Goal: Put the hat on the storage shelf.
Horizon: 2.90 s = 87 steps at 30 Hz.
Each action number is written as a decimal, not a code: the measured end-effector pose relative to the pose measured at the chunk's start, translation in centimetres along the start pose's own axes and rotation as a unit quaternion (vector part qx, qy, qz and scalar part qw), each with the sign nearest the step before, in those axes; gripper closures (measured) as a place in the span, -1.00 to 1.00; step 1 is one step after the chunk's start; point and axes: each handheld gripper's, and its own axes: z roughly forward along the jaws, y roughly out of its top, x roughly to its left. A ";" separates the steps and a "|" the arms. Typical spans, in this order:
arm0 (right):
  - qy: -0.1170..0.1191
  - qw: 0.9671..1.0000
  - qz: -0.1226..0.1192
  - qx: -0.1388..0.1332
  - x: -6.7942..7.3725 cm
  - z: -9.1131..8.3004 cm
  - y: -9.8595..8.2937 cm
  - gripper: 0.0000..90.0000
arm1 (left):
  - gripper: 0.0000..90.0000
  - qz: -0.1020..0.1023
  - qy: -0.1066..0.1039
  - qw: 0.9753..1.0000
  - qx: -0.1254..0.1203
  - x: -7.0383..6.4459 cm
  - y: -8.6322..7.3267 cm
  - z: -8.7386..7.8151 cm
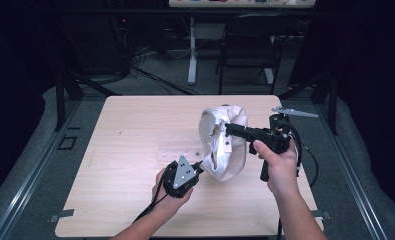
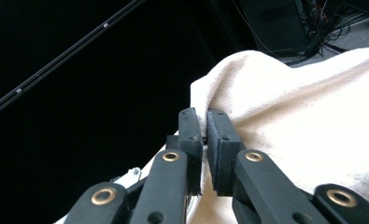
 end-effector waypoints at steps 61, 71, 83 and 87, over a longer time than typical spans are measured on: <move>-0.022 0.999 0.031 0.038 -2.8 5.0 -0.8 0.90 | 0.90 -0.083 -0.063 0.994 0.030 6.9 -2.8 2.0; -0.031 0.998 0.036 0.039 -3.2 5.0 -0.9 0.90 | 0.91 -0.084 -0.057 0.994 0.040 6.7 -2.9 1.9; -0.045 0.997 0.037 0.043 -3.5 5.4 -1.1 0.89 | 0.91 -0.103 -0.056 0.992 0.042 6.9 -3.5 1.9; -0.049 0.997 0.036 0.044 -3.4 5.7 -1.1 0.89 | 0.91 -0.119 -0.056 0.991 0.040 7.2 -4.0 1.9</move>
